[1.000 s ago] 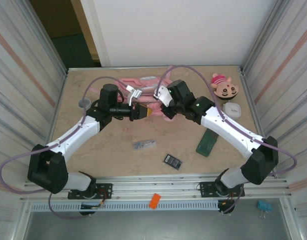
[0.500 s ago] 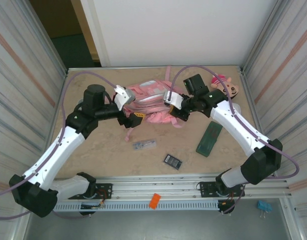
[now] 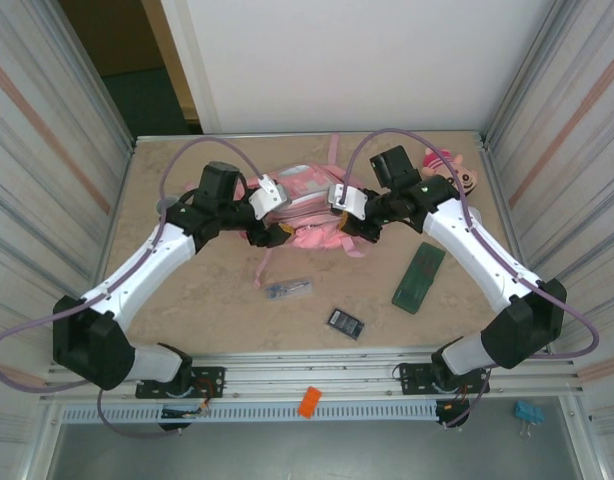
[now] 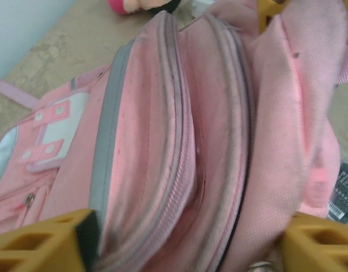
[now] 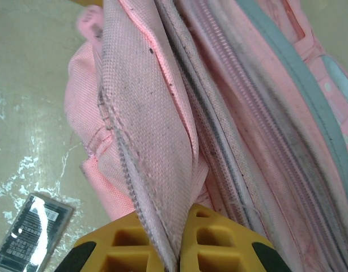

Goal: Pack books, pencil case, and school supplies into a backpack

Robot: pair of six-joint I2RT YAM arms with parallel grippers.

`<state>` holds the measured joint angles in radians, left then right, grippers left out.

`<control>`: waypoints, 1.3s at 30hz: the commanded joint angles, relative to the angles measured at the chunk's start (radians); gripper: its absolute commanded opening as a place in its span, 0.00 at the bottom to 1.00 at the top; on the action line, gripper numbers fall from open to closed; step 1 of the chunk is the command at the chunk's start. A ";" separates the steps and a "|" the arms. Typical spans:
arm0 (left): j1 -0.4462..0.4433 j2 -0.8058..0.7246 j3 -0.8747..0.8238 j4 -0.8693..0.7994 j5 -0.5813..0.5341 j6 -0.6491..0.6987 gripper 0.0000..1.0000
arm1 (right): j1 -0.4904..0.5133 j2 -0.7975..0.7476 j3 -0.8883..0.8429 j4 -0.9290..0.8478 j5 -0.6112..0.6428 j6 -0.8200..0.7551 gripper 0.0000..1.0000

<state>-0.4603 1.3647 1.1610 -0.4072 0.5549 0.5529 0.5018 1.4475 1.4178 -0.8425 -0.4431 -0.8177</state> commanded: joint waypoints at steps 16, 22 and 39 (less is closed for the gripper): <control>-0.007 0.061 0.012 0.132 0.303 -0.503 0.00 | 0.261 -0.165 0.096 -0.044 0.605 0.646 0.55; -0.006 0.084 0.030 0.151 0.340 -0.593 0.00 | 0.493 -0.075 0.183 -0.129 0.809 1.199 0.59; -0.005 0.086 0.046 0.194 0.356 -0.662 0.00 | 0.464 0.094 0.199 -0.165 0.923 1.591 0.55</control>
<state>-0.4667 1.4590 1.1671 -0.2733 0.8322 -0.0509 0.9787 1.5215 1.6100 -1.0027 0.4530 0.7261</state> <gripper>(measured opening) 0.059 0.553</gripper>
